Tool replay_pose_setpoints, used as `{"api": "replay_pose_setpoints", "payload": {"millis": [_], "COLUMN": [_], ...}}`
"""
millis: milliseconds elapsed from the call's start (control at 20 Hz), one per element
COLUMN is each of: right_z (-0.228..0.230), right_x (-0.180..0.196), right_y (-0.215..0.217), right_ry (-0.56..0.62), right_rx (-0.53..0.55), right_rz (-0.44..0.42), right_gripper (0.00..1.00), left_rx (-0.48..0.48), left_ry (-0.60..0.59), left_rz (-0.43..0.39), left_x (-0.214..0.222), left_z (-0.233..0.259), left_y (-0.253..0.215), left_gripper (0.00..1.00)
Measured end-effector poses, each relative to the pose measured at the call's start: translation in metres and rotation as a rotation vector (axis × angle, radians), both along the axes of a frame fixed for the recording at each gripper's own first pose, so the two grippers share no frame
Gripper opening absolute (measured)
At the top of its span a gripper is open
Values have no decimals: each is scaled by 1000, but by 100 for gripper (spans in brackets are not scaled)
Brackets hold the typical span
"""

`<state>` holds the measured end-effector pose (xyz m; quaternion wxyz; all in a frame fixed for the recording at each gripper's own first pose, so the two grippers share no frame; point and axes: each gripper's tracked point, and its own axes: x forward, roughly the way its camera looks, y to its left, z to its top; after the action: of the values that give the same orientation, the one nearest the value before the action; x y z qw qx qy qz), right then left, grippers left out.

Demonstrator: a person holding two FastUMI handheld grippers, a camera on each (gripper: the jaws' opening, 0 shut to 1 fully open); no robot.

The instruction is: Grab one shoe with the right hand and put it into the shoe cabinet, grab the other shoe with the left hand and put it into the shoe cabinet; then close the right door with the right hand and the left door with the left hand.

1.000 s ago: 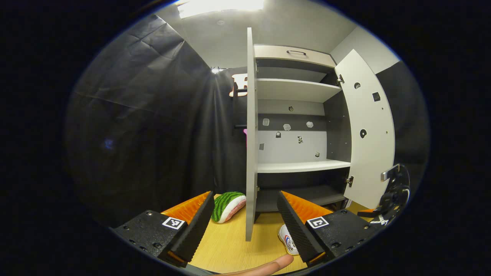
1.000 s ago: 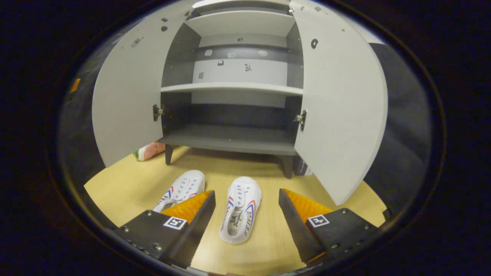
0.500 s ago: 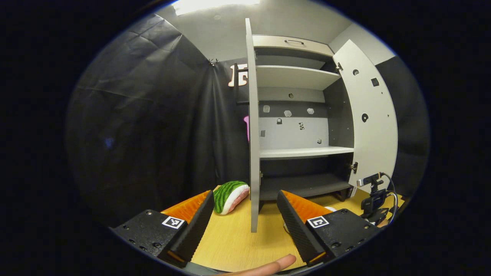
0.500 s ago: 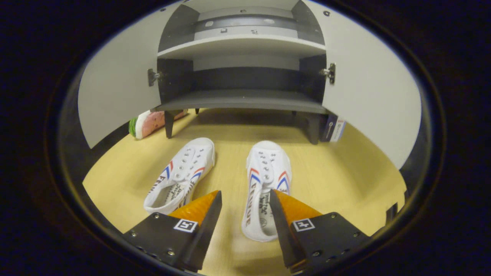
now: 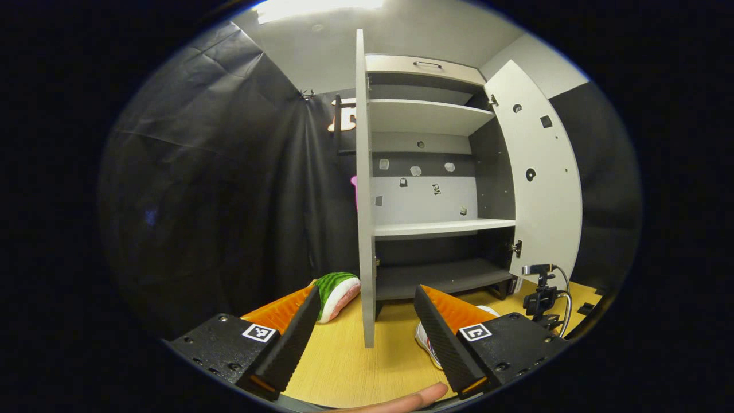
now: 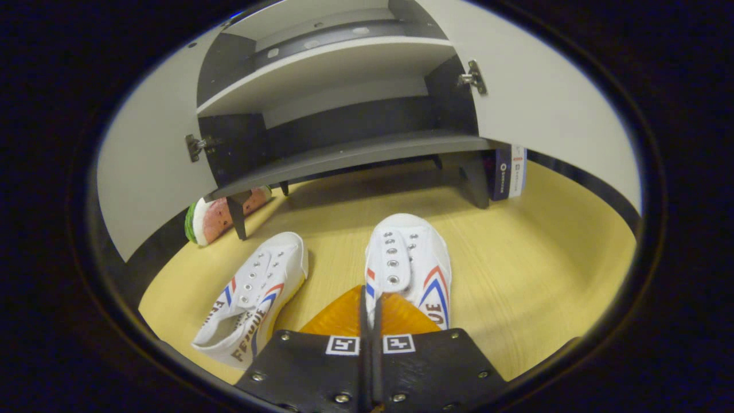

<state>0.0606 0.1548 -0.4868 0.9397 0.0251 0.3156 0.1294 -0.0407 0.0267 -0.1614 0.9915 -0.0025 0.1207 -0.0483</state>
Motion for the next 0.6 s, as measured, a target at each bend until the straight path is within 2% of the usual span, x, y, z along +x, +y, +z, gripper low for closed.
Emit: {"api": "replay_pose_setpoints", "payload": {"millis": [100,300,400,600], "right_z": [13,38,60,117], "right_x": [-4,-15,-17,-11], "right_y": [-2,-3,-2,-6], "right_ry": [-74,-117,-137,-213], "right_rx": [7,61,83,59], "right_rz": [-2,-24,-13,24], "right_gripper": [1,1,1,1], "left_rx": [14,6,-9,-31], "left_ry": [-17,-17,-5,34], "left_rz": [-21,-44,-48,-47], "left_x": [1,0,2,3], "left_z": [4,3,-1,-15], "left_y": [-7,-13,-16,-18], "left_gripper": [100,100,98,99]}}
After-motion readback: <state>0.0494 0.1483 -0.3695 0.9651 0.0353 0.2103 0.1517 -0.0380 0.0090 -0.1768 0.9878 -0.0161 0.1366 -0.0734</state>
